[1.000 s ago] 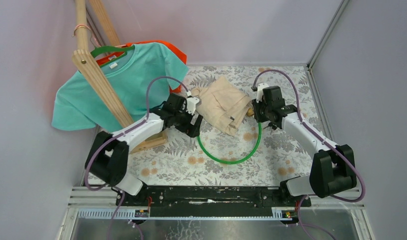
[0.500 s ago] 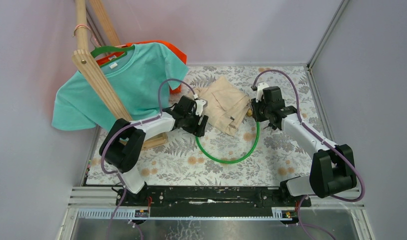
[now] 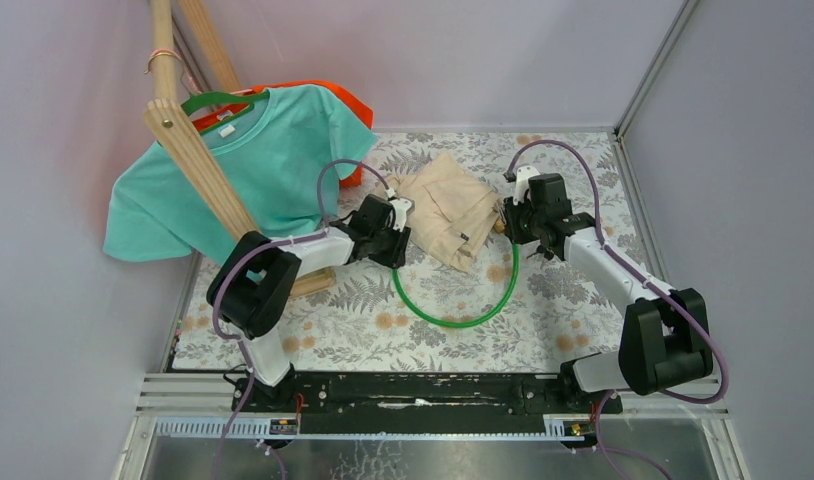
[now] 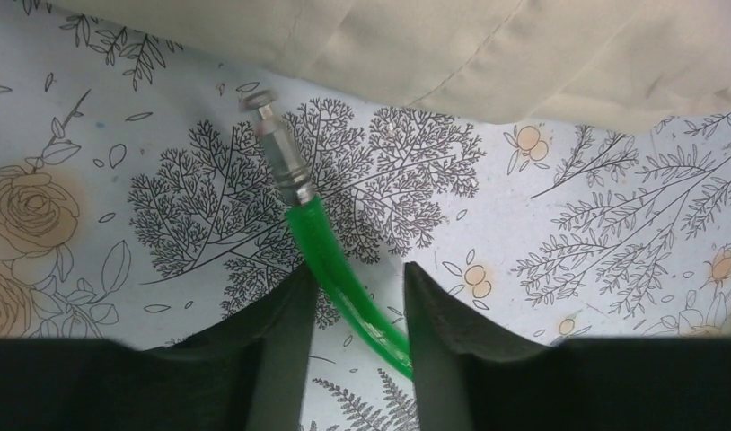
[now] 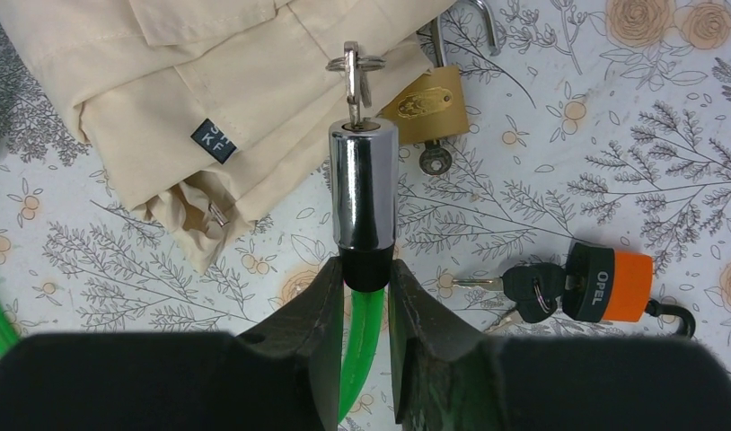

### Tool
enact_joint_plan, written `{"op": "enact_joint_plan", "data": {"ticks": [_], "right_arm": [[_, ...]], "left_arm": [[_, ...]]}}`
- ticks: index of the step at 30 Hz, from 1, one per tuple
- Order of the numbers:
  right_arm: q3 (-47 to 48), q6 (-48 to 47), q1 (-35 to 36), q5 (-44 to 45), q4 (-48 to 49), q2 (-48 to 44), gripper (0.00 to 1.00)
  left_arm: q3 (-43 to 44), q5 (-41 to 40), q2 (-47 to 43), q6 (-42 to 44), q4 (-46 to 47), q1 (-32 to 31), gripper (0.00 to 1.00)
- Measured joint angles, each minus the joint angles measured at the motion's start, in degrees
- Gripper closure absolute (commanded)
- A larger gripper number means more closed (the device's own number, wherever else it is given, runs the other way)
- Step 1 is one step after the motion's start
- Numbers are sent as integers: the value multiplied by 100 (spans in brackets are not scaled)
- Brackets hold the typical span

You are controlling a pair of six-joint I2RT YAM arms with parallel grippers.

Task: Lock with the key
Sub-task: Lock the lock.

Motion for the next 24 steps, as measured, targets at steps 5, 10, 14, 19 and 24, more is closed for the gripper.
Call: {"op": "enact_joint_plan", "data": {"ticks": [5,10,14,19,24], "right_arm": [[-20,0,-26,-153,20,0,100],[-24,9,-28,-597,26,7,100],[55,66,-31,-1025,59,166,100],[164,216,4,-1495,341,402,100],[267,348,63,-1749,581,474,100]], "left_arm": [[-140,166,-20,-42,295,0,86],[-170,570,-356,138,415,0,100],[-74,1056,-828,629,284,0,100],[468,1410,-1128,1180,-83,-4,100],[1032,1499,-1137,1373,-479,-79,100]]}}
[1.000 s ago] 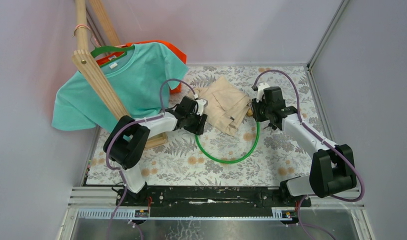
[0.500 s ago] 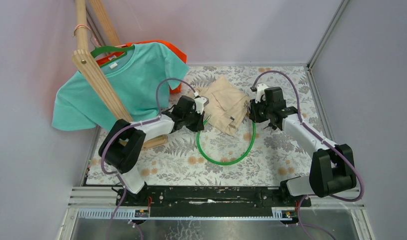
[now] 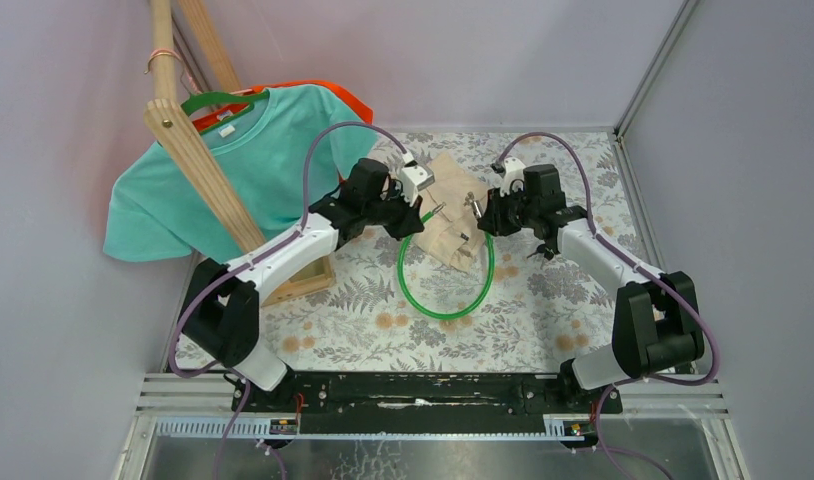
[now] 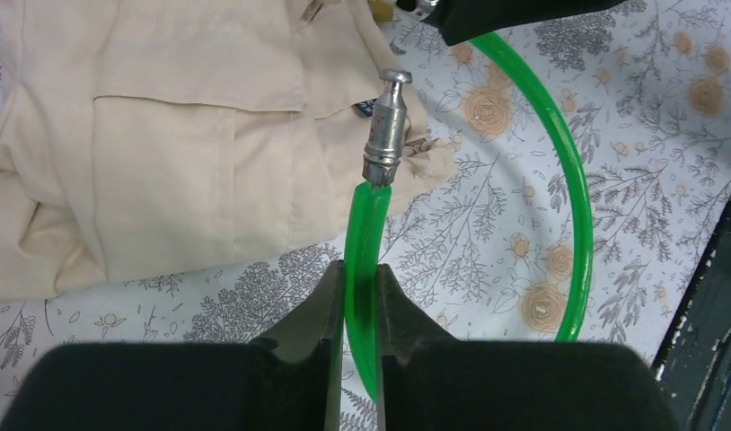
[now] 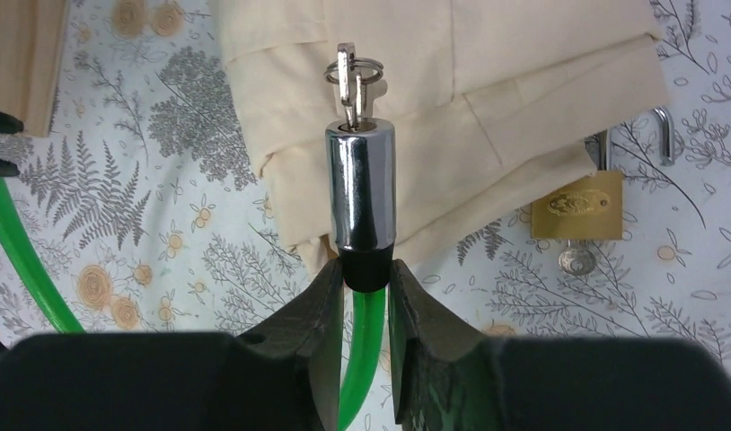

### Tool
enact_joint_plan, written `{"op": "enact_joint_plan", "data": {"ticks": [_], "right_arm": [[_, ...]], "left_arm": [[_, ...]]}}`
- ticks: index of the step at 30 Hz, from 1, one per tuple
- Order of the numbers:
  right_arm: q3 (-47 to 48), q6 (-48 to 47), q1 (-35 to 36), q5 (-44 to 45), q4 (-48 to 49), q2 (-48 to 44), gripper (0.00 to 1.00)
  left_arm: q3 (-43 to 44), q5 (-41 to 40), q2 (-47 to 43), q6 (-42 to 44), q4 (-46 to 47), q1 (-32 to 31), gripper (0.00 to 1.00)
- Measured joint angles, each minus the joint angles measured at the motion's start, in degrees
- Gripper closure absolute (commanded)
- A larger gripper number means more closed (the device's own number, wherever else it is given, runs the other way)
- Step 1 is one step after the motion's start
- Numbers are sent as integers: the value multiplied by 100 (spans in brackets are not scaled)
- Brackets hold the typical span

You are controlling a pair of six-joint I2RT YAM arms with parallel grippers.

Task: Lock with the key
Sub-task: Lock the lock.

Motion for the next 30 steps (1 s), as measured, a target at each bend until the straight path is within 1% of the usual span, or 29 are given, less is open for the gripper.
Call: {"op": "enact_joint_plan", "data": {"ticks": [6,11,19,30], "right_arm": [[-87,79,9,-271,315,-50,100],[-291,111,9,-470,446,-267,100],[-439,92,9,-608,560,-348,100],[-485,-24,9,-610,590,-348,100]], "left_arm": [[286,-131,81,57,-289,-315,100],[535,-348,409,-2,-466,-584,100],[756,-507,909,-317,-575,-675,100],[1106,-680,1169,-629,-748,-761,100]]}}
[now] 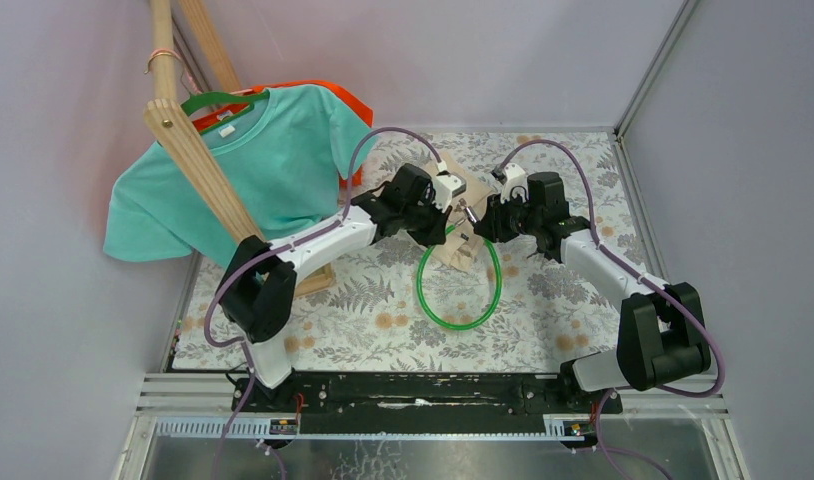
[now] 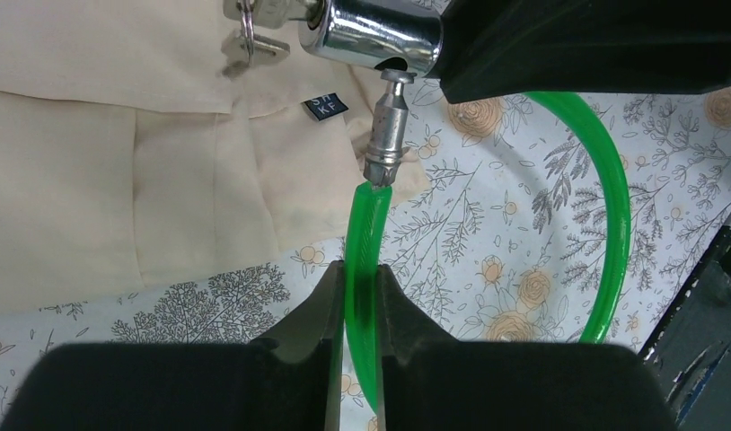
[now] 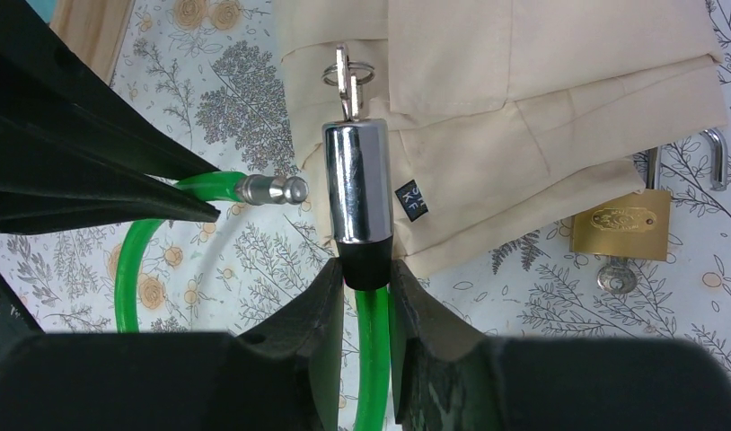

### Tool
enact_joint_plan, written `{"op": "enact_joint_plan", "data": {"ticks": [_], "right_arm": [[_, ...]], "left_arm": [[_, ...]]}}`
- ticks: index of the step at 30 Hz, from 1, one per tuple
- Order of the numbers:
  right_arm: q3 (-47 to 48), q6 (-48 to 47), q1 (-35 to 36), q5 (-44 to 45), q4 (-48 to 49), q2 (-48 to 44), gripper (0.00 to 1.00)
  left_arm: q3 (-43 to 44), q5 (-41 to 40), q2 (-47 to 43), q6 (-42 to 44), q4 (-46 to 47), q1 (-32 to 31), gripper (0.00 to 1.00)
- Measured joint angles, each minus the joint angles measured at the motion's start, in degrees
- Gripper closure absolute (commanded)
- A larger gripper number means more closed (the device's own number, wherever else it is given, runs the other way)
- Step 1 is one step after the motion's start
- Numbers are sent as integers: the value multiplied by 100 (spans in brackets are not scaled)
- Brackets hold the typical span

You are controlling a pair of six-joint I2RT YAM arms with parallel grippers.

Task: Lock with the key
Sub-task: Lock the lock.

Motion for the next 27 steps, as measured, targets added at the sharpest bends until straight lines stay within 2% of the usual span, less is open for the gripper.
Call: {"op": "enact_joint_plan", "data": {"ticks": [27], "right_arm": [[0,-120,107,66,-2,0,100]], "left_arm": [[227,-238,192,-190,-356,-92,100]]}}
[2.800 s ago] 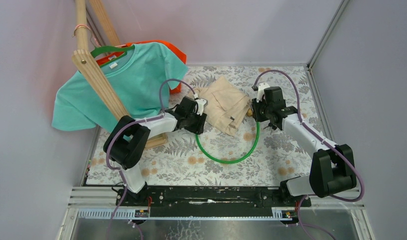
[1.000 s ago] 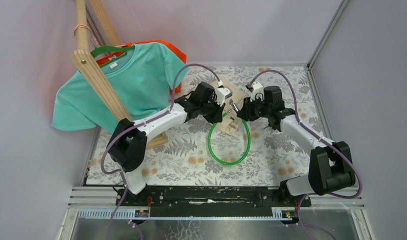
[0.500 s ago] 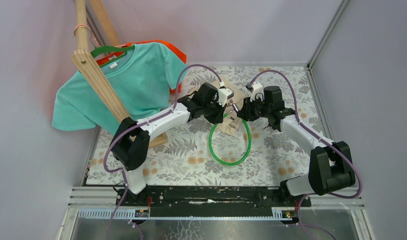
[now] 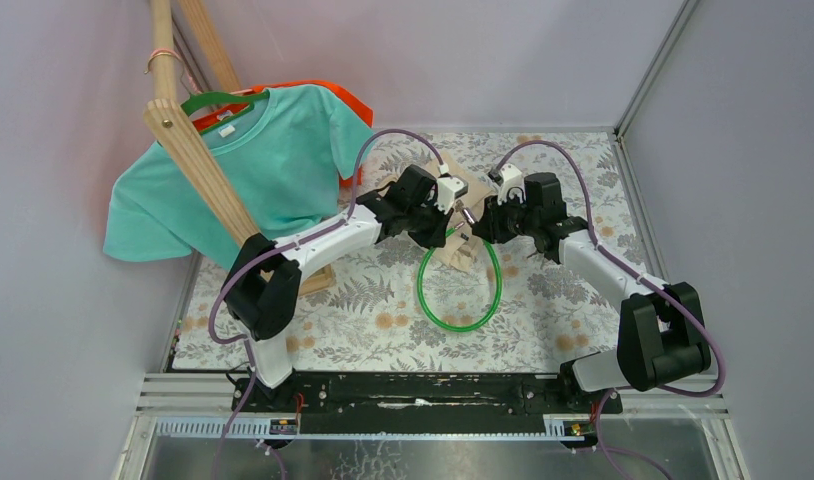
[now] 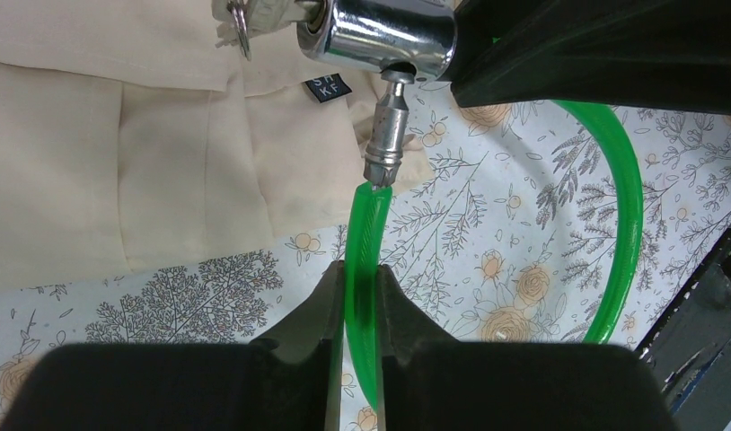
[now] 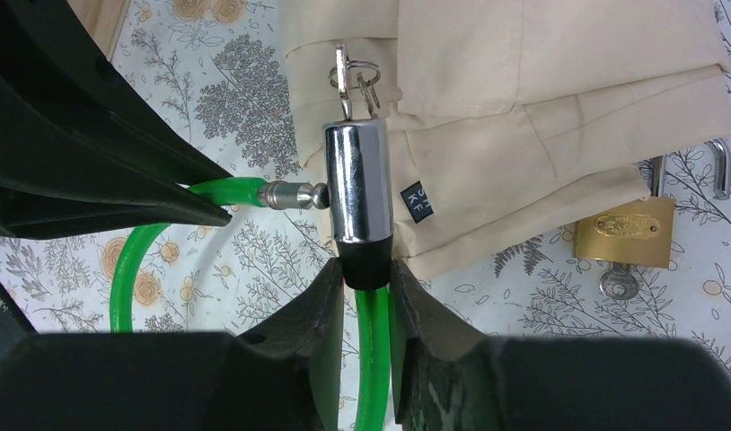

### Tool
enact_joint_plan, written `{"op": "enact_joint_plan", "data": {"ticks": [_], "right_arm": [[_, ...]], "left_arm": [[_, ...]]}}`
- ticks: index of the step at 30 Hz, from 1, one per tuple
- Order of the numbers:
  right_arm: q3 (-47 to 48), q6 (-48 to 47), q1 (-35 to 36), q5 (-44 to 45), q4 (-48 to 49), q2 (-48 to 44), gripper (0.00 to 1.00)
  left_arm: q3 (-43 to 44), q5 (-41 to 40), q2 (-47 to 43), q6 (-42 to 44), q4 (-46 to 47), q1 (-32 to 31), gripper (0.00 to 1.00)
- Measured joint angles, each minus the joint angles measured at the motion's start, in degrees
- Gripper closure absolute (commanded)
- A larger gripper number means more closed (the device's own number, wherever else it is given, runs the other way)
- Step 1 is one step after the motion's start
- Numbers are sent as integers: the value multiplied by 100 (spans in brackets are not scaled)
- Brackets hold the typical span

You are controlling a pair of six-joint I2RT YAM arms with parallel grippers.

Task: Lock with the key
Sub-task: Lock the lock.

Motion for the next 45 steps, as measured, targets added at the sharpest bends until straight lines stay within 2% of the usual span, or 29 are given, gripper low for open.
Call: {"op": "enact_joint_plan", "data": {"ticks": [15,26,36,45], "right_arm": [[0,-232,173,313,-15,0,100],[-24,-586,382,785,-9,-111,100],[-127,-890,452,887,229,-162,100],[-238,-1051,442,750,389,-208,100]], "left_arm": [[208,-39,225,-138,-129,-24,100],[334,-4,225,-595,-249,-26,100],[374,802,286,-1314,-190,319,100],[374,1150,380,-1497,-114,422,100]]}}
